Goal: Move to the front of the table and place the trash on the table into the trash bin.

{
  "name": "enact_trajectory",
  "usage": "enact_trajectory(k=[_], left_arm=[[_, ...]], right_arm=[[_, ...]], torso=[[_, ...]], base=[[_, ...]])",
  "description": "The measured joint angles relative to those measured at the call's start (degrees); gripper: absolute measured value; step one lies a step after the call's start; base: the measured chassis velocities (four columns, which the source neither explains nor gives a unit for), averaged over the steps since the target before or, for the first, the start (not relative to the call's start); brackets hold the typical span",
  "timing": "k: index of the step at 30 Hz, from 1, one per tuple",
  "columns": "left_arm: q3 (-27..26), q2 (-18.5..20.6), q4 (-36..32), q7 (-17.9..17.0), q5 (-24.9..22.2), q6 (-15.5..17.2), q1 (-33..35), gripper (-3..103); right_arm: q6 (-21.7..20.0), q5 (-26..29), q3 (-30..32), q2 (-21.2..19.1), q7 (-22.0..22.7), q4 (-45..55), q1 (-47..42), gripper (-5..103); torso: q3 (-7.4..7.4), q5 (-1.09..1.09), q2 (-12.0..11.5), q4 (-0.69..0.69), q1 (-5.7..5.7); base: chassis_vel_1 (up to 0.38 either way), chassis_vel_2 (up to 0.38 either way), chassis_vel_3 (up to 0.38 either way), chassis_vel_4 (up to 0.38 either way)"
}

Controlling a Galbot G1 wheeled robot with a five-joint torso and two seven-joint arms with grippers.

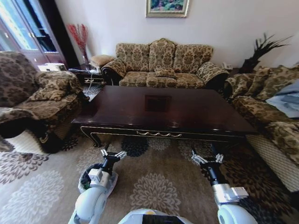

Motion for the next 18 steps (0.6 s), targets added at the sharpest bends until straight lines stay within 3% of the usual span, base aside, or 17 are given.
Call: enact_trajectory(k=[2,5,7,10,18], left_arm=[[-1.22,0.22,-1.15,0.39,-1.42,1.84,0.34,100],[-2.38,0.25,-1.26,2.06,-2.2,2.77,0.32,100],[-3.01,0.25,-1.61,4.48,-3.8,2.99,0.61,100],[-2.95,0.38,-2.9,5.3,-5.01,3.7,1.21,100],[-3.39,0.64,-3.45,4.36,-2.44,4.88,0.75,100]], right_arm=[[-0.25,-2.27,-4.04,0.0,4.93,1.33,-1.08,100],[-0.22,-3.76,-7.15,0.35,7.04,1.97,-2.01,100],[-0.15,-4.52,-7.8,0.74,6.61,2.17,-2.29,100],[-0.17,-4.55,-7.25,0.53,5.84,2.65,-2.33,100],[-0.48,-5.59,-5.83,0.28,5.58,3.27,-2.4,100]], torso=[[0.0,0.02,0.0,0.0,0.0],[0.0,0.0,0.0,0.0,0.0],[0.0,0.0,0.0,0.0,0.0],[0.0,0.01,0.0,0.0,0.0],[0.0,0.01,0.0,-0.01,0.0]], base=[[0.0,0.0,0.0,0.0],[0.0,0.0,0.0,0.0],[0.0,0.0,0.0,0.0],[0.0,0.0,0.0,0.0],[0.0,0.0,0.0,0.0]])
